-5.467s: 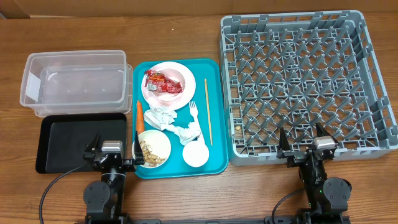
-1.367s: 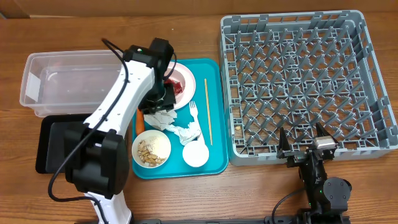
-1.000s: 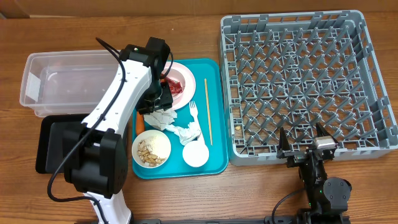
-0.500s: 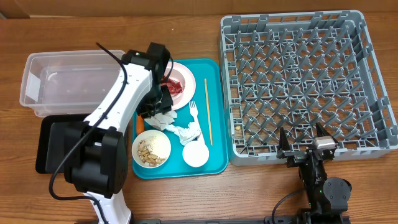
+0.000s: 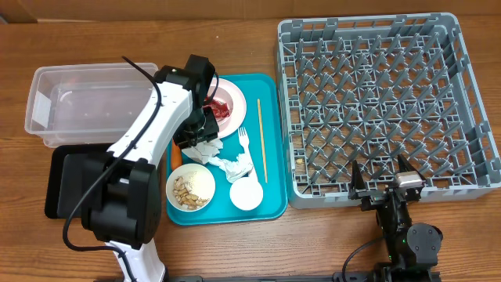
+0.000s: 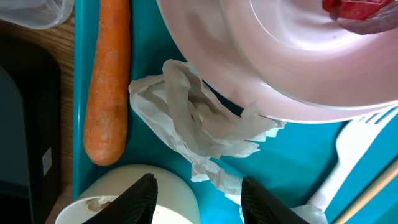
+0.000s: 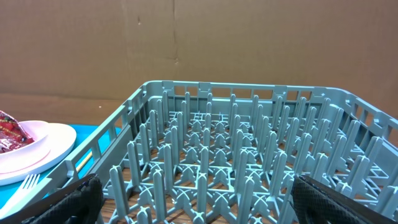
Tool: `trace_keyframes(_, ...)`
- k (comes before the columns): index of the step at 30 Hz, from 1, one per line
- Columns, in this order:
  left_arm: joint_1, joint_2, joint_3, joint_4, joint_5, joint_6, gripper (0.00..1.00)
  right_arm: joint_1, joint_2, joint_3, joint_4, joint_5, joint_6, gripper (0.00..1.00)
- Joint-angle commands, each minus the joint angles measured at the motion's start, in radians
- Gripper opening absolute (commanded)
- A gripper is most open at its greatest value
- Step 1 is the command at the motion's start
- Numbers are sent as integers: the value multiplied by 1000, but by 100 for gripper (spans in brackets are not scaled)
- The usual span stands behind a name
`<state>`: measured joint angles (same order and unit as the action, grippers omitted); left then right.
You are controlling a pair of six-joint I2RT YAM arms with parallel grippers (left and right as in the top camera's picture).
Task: Sort waste into correct bins and load items into the dishwasher
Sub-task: 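Lower the left gripper and grasp the white tissue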
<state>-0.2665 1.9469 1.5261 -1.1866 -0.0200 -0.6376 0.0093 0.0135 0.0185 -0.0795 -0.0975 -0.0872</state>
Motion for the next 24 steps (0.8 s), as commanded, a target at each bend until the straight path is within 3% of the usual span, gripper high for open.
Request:
trace_keyframes(1,-3,10,-26,11,-13,-21,46,6,-11,-11,3,-1,-7,100)
trace_keyframes(5,-3,10,-27,23,-13,-21,51,6,-11,-11,3,-1,-7,100)
trace_keyframes(18,-3,10,-35,39,-13,-50,52,6,-11,-11,3,-1,-7,100)
trace_keyframes(24,-16,10,-89,109,-13,-51,58,6,-11,-11,3,-1,-7,100)
